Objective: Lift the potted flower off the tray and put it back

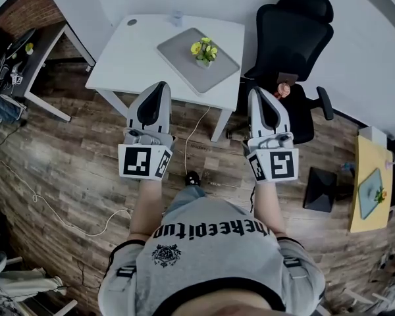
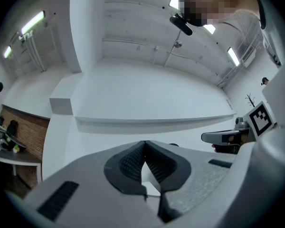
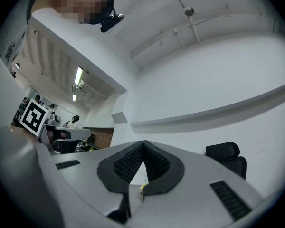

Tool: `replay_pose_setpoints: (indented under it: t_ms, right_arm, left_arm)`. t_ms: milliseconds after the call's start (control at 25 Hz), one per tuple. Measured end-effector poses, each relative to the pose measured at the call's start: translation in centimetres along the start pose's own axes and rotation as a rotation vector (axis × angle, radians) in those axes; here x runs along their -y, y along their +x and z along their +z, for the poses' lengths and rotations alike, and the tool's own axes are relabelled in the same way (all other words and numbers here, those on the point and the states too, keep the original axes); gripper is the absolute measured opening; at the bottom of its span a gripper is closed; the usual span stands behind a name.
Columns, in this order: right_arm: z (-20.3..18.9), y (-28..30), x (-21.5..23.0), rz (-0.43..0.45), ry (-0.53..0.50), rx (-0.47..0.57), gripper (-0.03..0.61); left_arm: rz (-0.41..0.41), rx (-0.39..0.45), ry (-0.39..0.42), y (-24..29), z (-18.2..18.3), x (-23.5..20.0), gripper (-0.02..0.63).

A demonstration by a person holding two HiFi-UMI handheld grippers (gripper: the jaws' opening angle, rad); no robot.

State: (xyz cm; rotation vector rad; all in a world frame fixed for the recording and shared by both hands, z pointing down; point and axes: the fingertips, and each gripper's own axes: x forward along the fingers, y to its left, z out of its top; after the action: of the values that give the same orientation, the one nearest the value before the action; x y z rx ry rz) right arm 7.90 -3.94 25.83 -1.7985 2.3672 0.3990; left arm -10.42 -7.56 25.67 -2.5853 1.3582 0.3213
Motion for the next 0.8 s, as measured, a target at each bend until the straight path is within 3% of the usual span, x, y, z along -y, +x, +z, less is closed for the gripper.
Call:
replay_pose_setpoints:
  t_ms: [440,800]
  right_arm:
    - [-3.0,8.8,1.0,-0.041,-0.010,0.009,0.003]
    - [-5.6,12.5,1.9,-0.081,-0.013,-0.020,0.003]
  left_arm:
    - [-0.045,0.005,-0.002,7.1,-3.0,-6.3,0.003]
    - [-0.080,-0.022,-0.026,11.0,-6.1,-9.0,0.004]
